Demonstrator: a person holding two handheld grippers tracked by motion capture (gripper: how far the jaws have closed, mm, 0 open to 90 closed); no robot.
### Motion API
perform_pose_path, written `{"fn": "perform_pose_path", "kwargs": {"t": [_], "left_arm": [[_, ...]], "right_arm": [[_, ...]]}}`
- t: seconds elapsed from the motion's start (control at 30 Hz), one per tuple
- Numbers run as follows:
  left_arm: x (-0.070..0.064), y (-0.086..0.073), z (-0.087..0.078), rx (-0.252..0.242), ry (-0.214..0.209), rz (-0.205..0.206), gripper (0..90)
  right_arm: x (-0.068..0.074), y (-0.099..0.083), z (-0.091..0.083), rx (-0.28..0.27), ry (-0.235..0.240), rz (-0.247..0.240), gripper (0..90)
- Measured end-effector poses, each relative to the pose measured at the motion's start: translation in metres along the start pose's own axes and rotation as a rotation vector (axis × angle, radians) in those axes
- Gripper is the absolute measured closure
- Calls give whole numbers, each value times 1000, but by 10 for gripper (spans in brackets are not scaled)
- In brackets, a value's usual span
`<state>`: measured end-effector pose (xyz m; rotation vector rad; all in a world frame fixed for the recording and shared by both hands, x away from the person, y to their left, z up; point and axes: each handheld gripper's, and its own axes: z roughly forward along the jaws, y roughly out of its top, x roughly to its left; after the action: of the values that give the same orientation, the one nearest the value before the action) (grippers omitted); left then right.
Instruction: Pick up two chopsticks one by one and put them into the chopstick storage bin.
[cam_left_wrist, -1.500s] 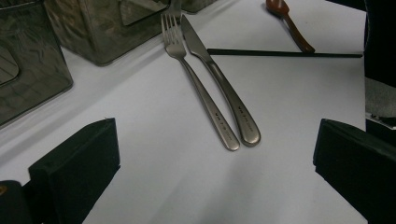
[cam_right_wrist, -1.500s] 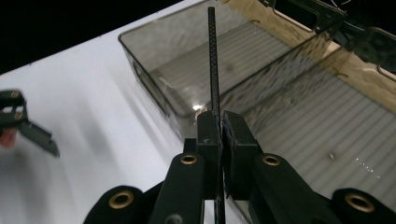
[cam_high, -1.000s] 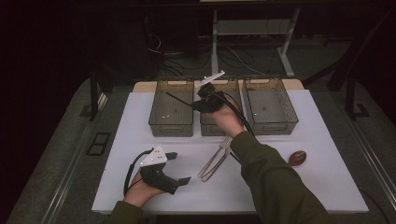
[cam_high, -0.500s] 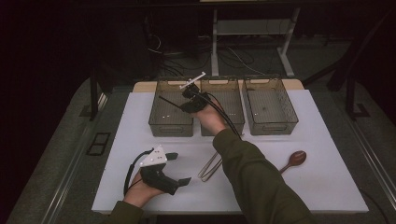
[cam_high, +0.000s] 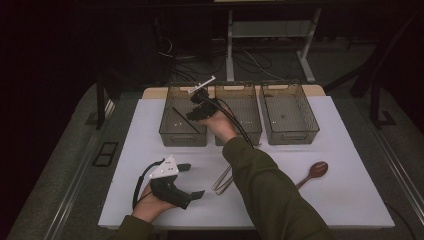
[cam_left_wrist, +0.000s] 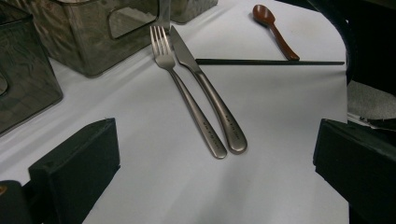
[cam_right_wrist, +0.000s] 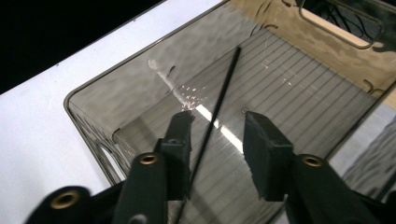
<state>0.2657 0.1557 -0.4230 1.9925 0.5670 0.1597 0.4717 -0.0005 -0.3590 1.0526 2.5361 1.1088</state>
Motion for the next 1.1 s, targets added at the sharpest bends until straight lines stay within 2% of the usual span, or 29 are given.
{"fn": "perform_pose_path", "kwargs": {"t": [0.27, 0.47, 0.57, 0.67, 0.8, 0.9, 1.1], "left_arm": [[0, 0, 0, 2, 3, -1, 0], [1, -1, -1, 4, 10, -6, 0], [1, -1, -1, 4, 13, -8, 0], [1, -1, 0, 11, 18, -5, 0], [1, -1, 0, 16, 21, 5, 0], [1, -2, 1, 16, 22, -3, 0], [1, -2, 1, 20, 25, -4, 0]], "right_arm": [[-6, -6, -15, -30, 43, 15, 471], [-7, -16, -30, -54, 60, -17, 421], [-7, -25, -42, -48, 69, -48, 431], [-8, -35, -54, -51, 82, -65, 404], [-14, -49, -69, -64, 99, -55, 383], [-19, -59, -79, -64, 103, -47, 364], [-24, -80, -98, -67, 108, -56, 355]]}}
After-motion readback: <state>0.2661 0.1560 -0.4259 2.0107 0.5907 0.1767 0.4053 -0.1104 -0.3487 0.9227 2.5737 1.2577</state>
